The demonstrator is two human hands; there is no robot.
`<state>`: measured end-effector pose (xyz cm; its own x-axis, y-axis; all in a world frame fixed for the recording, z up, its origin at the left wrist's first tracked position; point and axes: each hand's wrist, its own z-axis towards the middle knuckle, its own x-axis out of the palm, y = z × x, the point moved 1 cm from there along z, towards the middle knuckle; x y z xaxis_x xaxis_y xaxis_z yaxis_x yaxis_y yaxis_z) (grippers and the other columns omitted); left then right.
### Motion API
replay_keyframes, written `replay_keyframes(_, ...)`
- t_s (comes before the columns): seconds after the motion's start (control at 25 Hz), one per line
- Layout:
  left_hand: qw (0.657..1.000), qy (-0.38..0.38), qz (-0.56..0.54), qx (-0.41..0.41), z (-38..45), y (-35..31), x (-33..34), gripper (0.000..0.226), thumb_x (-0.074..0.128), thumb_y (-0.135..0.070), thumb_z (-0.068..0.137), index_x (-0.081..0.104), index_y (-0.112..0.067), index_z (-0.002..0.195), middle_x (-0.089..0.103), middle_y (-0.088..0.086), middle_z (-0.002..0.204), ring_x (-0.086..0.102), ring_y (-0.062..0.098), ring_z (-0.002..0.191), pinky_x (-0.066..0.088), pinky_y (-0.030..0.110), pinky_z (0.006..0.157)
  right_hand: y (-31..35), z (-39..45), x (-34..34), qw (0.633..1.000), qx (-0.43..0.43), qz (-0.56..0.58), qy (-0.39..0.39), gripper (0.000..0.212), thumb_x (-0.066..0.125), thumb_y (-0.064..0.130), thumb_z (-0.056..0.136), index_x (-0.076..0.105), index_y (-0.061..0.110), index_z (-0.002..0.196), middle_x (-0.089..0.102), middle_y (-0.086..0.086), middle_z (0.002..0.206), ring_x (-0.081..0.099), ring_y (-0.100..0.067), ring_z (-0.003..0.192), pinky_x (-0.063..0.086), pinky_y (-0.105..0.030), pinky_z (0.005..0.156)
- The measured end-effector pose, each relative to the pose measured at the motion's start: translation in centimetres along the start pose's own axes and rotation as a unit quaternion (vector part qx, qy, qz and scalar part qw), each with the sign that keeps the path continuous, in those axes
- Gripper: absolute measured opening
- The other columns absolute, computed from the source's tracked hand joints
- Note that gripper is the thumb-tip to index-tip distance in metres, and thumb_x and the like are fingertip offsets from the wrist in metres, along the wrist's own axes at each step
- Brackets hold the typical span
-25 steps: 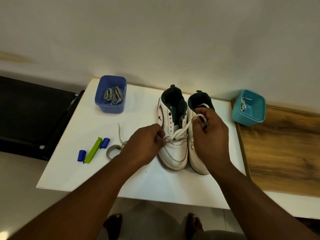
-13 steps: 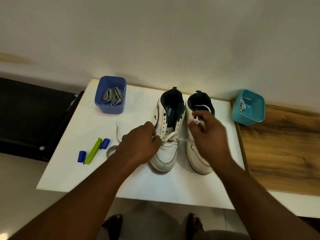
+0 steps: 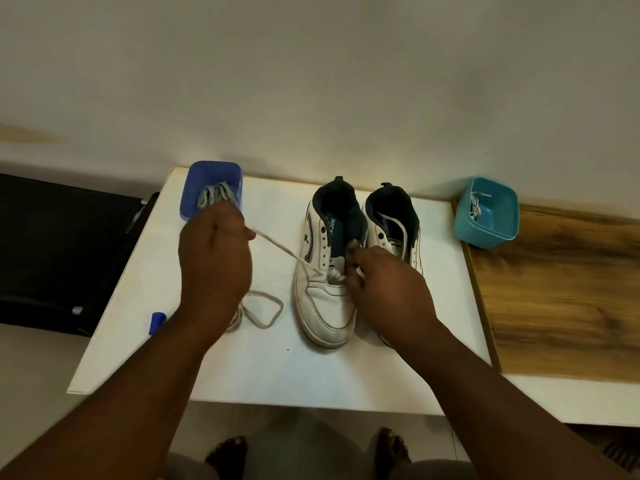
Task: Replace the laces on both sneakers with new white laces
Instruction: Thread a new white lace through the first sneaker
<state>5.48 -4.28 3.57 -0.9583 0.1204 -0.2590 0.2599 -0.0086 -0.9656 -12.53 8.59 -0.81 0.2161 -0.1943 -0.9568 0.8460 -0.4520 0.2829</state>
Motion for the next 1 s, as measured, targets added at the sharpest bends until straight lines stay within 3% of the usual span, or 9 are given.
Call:
replay_keyframes(0.12,0.981,-0.08,-0.175,-0.037,0.1,-0.7,0.0,0.026,0.039,-0.017,0.1,0.059,-0.004,0.091,0.055,0.005,0.07,0.053,0.009,0.058,0.047,0.019,0.053,-0.1,-0.1,-0.1,1.0,0.002,0.003,-0.004,0.018,0.052,0.033,0.1,0.067,0.026,0.107,0.065,0.003,0.101,0.063,-0.023,0.089,0.041,-0.031,0.064)
replay_keyframes(0.28,0.959,-0.083,-0.269,0.035,-0.4,-1.9,-0.1,0.017,0.039,-0.018,0.085,0.051,-0.008,0.079,0.043,0.009,0.066,0.042,0.009,0.051,0.038,0.019,0.049,-0.1,-0.3,-0.2,1.0,0.006,-0.004,-0.013,0.019,0.052,0.032,0.1,0.067,0.023,0.107,0.065,0.001,0.099,0.063,-0.024,0.087,0.037,-0.03,0.065)
replay_keyframes(0.44,0.971,-0.05,-0.203,0.114,-1.1,-3.0,0.0,0.019,0.04,-0.016,0.096,0.052,-0.008,0.084,0.041,0.015,0.067,0.04,0.016,0.056,0.036,0.025,0.051,-0.4,-0.2,-0.2,1.0,-0.005,-0.001,0.017,0.019,0.051,0.029,0.102,0.068,0.026,0.11,0.066,0.002,0.1,0.064,-0.024,0.089,0.041,-0.03,0.066)
replay_keyframes(0.52,0.982,-0.02,-0.116,0.149,-1.6,-3.5,0.5,0.025,0.043,-0.02,0.102,0.054,-0.005,0.085,0.047,0.022,0.071,0.042,0.023,0.061,0.038,0.031,0.055,-0.3,0.0,-1.4,0.997,-0.011,0.081,0.009,0.02,0.05,0.026,0.104,0.069,0.028,0.112,0.07,0.006,0.101,0.064,-0.018,0.091,0.046,-0.03,0.07)
replay_keyframes(0.6,0.985,0.003,-0.075,0.154,-2.1,-3.6,0.8,0.033,0.046,-0.023,0.102,0.055,0.005,0.088,0.05,0.026,0.073,0.042,0.021,0.061,0.037,0.026,0.055,-0.3,0.2,-4.0,0.976,0.013,0.2,-0.085,0.025,0.046,0.026,0.108,0.069,0.026,0.118,0.072,0.008,0.103,0.066,-0.01,0.092,0.054,-0.031,0.078)
replay_keyframes(0.72,0.984,-0.017,-0.065,0.166,-2.4,-3.8,0.5,0.033,0.046,-0.019,0.102,0.055,0.01,0.088,0.05,0.027,0.073,0.041,0.014,0.061,0.034,0.015,0.055,-1.0,0.4,-8.2,0.916,0.05,0.307,-0.254,0.028,0.044,0.025,0.111,0.068,0.017,0.122,0.066,0.015,0.089,0.061,0.007,0.082,0.048,-0.013,0.073)
replay_keyframes(0.8,0.983,-0.034,-0.076,0.164,-2.3,-3.9,0.2,0.03,0.046,-0.015,0.102,0.052,0.009,0.085,0.048,0.026,0.072,0.04,0.015,0.061,0.033,0.014,0.055,-1.2,0.0,-9.6,0.912,0.053,0.277,-0.297,0.03,0.042,0.026,0.111,0.067,0.014,0.122,0.059,0.022,0.084,0.057,0.01,0.078,0.043,-0.011,0.069)
replay_keyframes(0.88,0.983,-0.048,-0.1,0.149,-2.0,-4.2,-0.1,0.026,0.046,-0.014,0.103,0.051,0.001,0.083,0.046,0.013,0.067,0.039,0.007,0.057,0.034,0.013,0.054,-1.0,-0.3,-9.9,0.913,0.044,0.252,-0.319,0.032,0.041,0.026,0.111,0.067,0.012,0.123,0.055,0.027,0.086,0.056,0.012,0.083,0.043,-0.012,0.073)
replay_keyframes(1.0,0.985,-0.052,-0.098,0.134,-1.8,-4.2,0.1,0.025,0.045,-0.013,0.103,0.054,-0.005,0.082,0.047,0.001,0.067,0.041,0.003,0.055,0.035,0.011,0.054,-0.5,-0.2,-10.0,0.896,0.029,0.272,-0.349,0.03,0.042,0.022,0.11,0.067,0.009,0.122,0.055,0.024,0.084,0.056,0.009,0.078,0.04,-0.01,0.069)
